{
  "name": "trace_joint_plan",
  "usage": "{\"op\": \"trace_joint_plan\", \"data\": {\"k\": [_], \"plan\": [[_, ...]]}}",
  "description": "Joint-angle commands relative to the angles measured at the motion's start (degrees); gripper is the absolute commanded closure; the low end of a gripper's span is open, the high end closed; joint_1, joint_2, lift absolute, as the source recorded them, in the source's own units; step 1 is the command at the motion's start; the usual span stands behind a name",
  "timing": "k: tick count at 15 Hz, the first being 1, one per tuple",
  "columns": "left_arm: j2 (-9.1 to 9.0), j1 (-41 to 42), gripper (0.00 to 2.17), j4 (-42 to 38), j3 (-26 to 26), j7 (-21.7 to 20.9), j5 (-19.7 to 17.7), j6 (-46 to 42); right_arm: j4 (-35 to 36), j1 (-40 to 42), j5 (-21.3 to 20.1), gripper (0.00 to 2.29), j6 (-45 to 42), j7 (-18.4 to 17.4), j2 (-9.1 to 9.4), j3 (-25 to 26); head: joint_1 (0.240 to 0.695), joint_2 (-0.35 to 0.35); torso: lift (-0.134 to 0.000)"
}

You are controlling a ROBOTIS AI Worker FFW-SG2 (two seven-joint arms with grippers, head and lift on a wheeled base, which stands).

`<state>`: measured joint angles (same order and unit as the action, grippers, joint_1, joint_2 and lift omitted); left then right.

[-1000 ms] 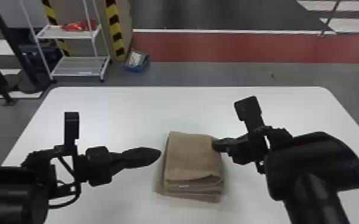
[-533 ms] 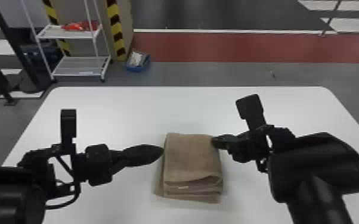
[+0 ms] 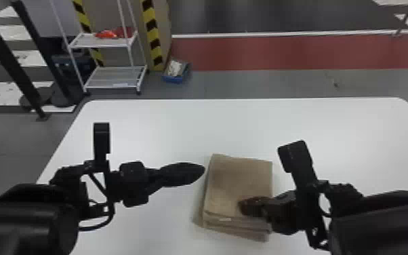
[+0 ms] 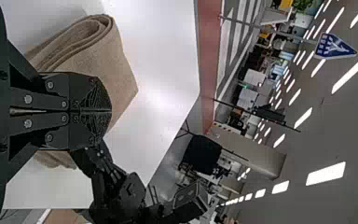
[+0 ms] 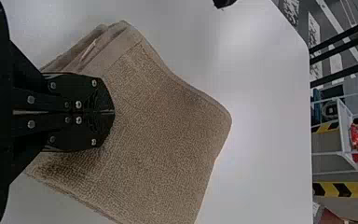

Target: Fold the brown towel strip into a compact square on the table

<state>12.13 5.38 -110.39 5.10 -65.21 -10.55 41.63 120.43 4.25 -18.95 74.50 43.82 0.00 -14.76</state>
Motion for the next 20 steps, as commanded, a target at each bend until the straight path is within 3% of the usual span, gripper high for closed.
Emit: {"op": "trace_joint_plan", "data": {"k": [1,8,14,20], "plan": [[0.00,-0.11,2.15,0.08,-0.09,0.00,0.00,0.00,3.14,1.99,0.05,1.94,0.87,0.21,0.05,-0.45,0.695,0.092,-0.124],[-0.08,-0.11,2.15,0.17,-0.18,0.00,0.09,0.17,7.27,4.36,0.58,1.94,4.92,1.09,0.05,-0.62,0.695,0.108,-0.124],[-0.35,0.07,2.15,0.35,-0.62,0.00,0.27,0.00,8.68,6.47,1.46,1.94,2.98,1.53,0.05,-0.27,0.695,0.116,-0.124],[-0.17,0.15,2.15,0.43,-0.44,0.00,0.27,0.00,12.63,10.52,2.07,1.94,8.43,6.27,0.05,-2.20,0.695,0.145,-0.124]]}}
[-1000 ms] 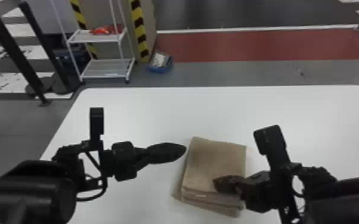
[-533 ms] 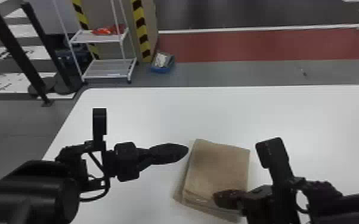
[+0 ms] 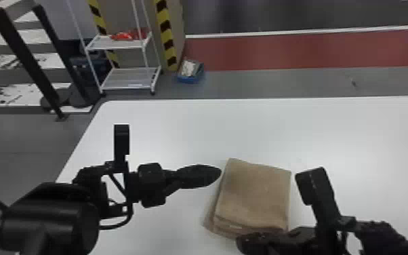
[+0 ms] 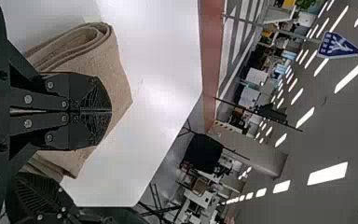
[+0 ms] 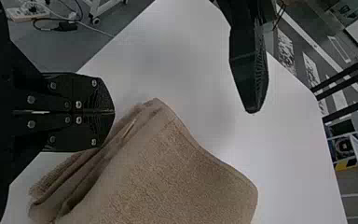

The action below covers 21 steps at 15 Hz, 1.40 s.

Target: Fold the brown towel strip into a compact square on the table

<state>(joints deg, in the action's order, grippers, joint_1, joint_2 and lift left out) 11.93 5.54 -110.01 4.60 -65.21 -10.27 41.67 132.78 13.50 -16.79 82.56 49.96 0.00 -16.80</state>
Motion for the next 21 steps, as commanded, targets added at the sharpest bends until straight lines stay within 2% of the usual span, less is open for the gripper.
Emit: {"op": "trace_joint_plan", "data": {"k": [1,4,7,12,14,16,17,18,19,20,21], "plan": [[0.02,0.00,2.15,0.06,-0.02,0.00,-0.02,-0.05,0.11,1.53,-0.78,1.94,0.37,0.14,0.05,-0.07,0.695,0.154,-0.124],[-0.06,0.09,2.15,0.06,-0.20,-0.09,-0.02,-0.05,-2.27,0.04,-2.28,1.94,-0.69,-0.47,0.05,0.81,0.695,0.158,-0.124],[0.20,0.35,2.15,-0.03,0.15,-0.09,-0.19,-0.05,-7.28,-4.62,-5.44,1.94,-0.51,-0.83,0.05,1.16,0.695,0.135,-0.124],[0.29,0.62,2.15,0.06,0.41,-0.18,-0.19,-0.22,-12.90,-11.12,-5.88,1.94,-2.80,-3.46,0.05,3.97,0.695,0.086,-0.124],[0.29,0.70,2.15,0.06,0.41,-0.09,-0.19,-0.22,-13.08,-11.48,-5.71,1.94,-2.80,-3.29,0.05,5.02,0.695,0.063,-0.124],[0.38,0.62,2.15,-0.21,0.85,-0.18,-0.19,-0.22,-9.12,-8.57,-5.27,1.94,-1.92,-1.71,0.05,4.85,0.695,0.053,-0.124],[0.46,0.53,2.15,-0.29,1.21,-0.09,-0.19,-0.22,-5.96,-6.73,-5.00,1.89,-0.86,-0.30,0.05,4.94,0.695,0.057,-0.124],[0.55,0.26,2.15,-0.29,1.65,0.00,-0.19,-0.22,-2.09,-5.23,-3.86,1.50,0.19,0.23,0.05,5.55,0.695,0.063,-0.124],[0.46,0.00,1.97,-0.29,2.44,0.53,-0.46,-0.05,1.78,-4.36,-1.93,0.68,0.02,0.05,0.05,7.05,0.695,0.073,-0.124],[0.46,0.00,1.09,-0.47,4.28,2.99,-2.39,0.30,5.64,-3.83,-0.96,0.00,-0.34,-1.27,0.05,8.54,0.695,0.080,-0.124],[0.29,0.00,0.08,-0.65,6.39,5.71,-4.85,1.01,8.19,-3.57,-0.70,0.00,-0.69,-3.55,0.05,9.86,0.695,0.091,-0.124]]}}
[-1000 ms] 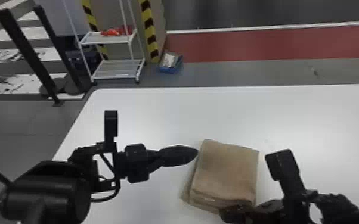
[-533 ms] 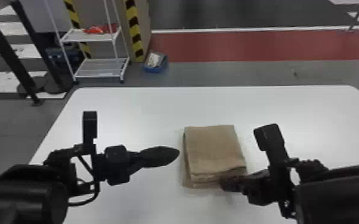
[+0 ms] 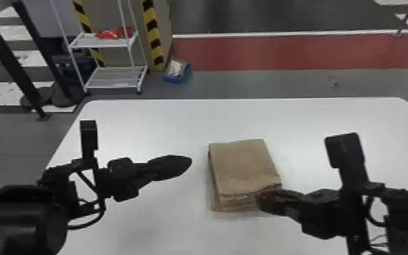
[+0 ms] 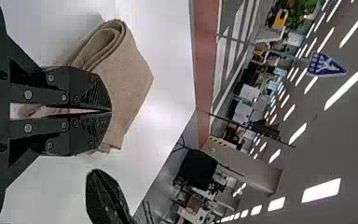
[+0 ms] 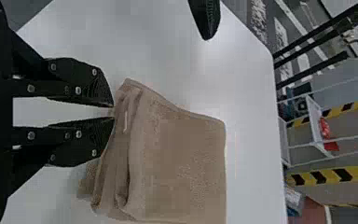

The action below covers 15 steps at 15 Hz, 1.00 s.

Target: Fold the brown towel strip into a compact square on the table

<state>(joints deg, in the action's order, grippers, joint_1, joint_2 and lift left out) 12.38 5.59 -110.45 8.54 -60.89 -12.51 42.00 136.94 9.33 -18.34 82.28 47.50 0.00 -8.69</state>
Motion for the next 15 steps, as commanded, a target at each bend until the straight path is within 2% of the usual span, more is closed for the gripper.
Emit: {"op": "trace_joint_plan", "data": {"k": [1,3,4,7,9,10,11,13,14,15], "plan": [[-0.34,0.39,0.00,-0.56,5.61,5.87,-6.30,1.73,6.32,1.48,1.47,0.01,-2.34,-5.66,0.05,3.41,0.695,0.092,-0.124],[-0.60,1.88,0.01,0.06,10.36,14.75,-13.86,1.38,6.85,4.64,2.61,0.06,-10.25,-13.13,0.05,4.82,0.695,0.090,-0.124],[-1.30,3.11,0.01,0.14,11.59,18.53,-14.83,0.32,6.85,6.31,2.87,0.06,-13.59,-16.21,0.05,4.73,0.695,0.092,-0.124],[-3.41,8.65,0.02,0.67,11.24,31.19,-14.83,-12.33,3.68,12.20,5.68,0.08,-31.87,-25.26,0.05,4.65,0.695,0.128,-0.124],[-5.43,10.32,0.02,2.43,8.78,37.51,-10.79,-18.84,-1.94,13.79,5.86,0.09,-51.38,-34.49,0.05,2.98,0.695,0.156,-0.124],[-6.75,11.55,0.02,2.61,7.90,39.62,-8.94,-22.88,-6.42,13.79,5.77,0.09,-61.40,-38.01,0.05,2.36,0.695,0.163,-0.124],[-8.07,13.57,0.03,1.73,7.81,40.77,-8.50,-25.52,-8.97,14.14,5.86,0.09,-65.27,-38.18,0.05,2.36,0.695,0.164,-0.124],[-10.35,16.91,0.03,0.14,8.95,40.94,-8.50,-27.80,-14.07,15.72,6.12,0.09,-76.52,-40.82,0.05,4.03,0.695,0.176,-0.124],[-11.85,18.05,0.03,-0.29,9.83,41.03,-7.80,-30.44,-15.56,16.42,8.41,0.09,-79.33,-41.96,0.05,6.14,0.695,0.180,-0.124],[-12.53,18.76,0.03,-1.09,10.62,42.00,-6.92,-33.08,-16.44,17.04,13.16,0.09,-80.56,-41.78,0.05,8.69,0.695,0.176,-0.124]]}}
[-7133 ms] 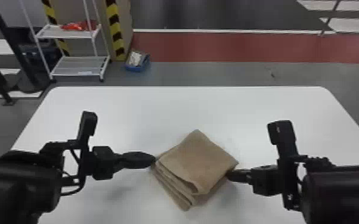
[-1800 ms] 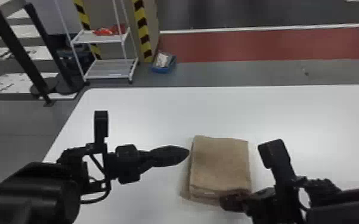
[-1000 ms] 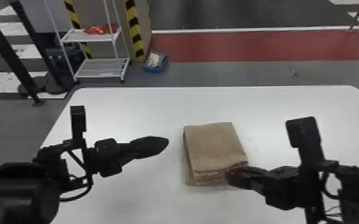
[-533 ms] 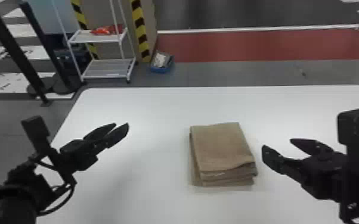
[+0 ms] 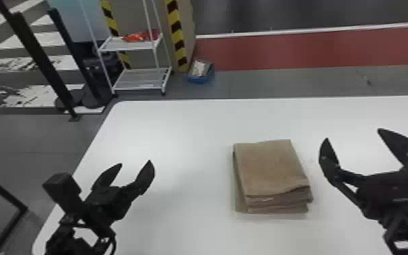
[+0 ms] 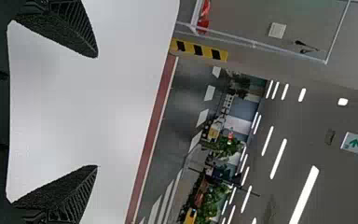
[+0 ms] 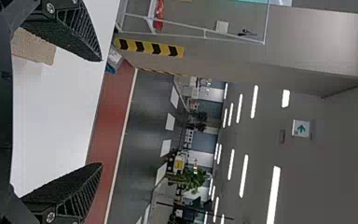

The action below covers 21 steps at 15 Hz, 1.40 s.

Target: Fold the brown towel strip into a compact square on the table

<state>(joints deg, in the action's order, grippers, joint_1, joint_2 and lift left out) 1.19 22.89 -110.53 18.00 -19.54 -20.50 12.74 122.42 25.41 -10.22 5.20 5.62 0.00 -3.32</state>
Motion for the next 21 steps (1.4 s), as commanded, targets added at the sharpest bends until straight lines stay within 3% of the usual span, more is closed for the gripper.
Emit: {"op": "trace_joint_plan", "data": {"k": [1,2,3,6,9,21], "plan": [[-1.34,2.16,0.03,-1.27,1.08,2.14,2.75,-8.38,-3.06,1.22,6.27,0.09,-4.36,0.09,0.05,4.28,0.695,0.172,-0.124],[-1.34,3.57,0.03,-1.35,-0.77,5.12,7.23,-16.99,-3.76,1.31,6.35,0.09,-4.18,0.62,0.05,4.55,0.695,0.169,-0.124],[-1.34,4.36,0.03,-1.79,-2.62,7.32,11.36,-20.16,-3.94,1.57,7.06,0.09,-4.71,1.15,0.05,4.46,0.695,0.169,-0.124],[-1.34,7.34,0.04,-5.48,-5.08,7.50,16.02,-17.87,-4.38,1.66,9.43,0.09,-4.89,1.85,0.05,3.49,0.695,0.156,-0.124],[-1.34,10.16,0.04,-9.09,-5.25,7.50,16.99,-14.71,-4.47,1.92,12.42,0.10,-4.53,1.76,0.05,2.26,0.695,0.137,-0.124],[-1.34,14.64,0.03,-13.22,-5.43,10.40,16.90,-14.18,-5.17,3.24,12.51,0.10,-4.71,1.85,0.05,1.56,0.695,0.168,-0.124]]}}
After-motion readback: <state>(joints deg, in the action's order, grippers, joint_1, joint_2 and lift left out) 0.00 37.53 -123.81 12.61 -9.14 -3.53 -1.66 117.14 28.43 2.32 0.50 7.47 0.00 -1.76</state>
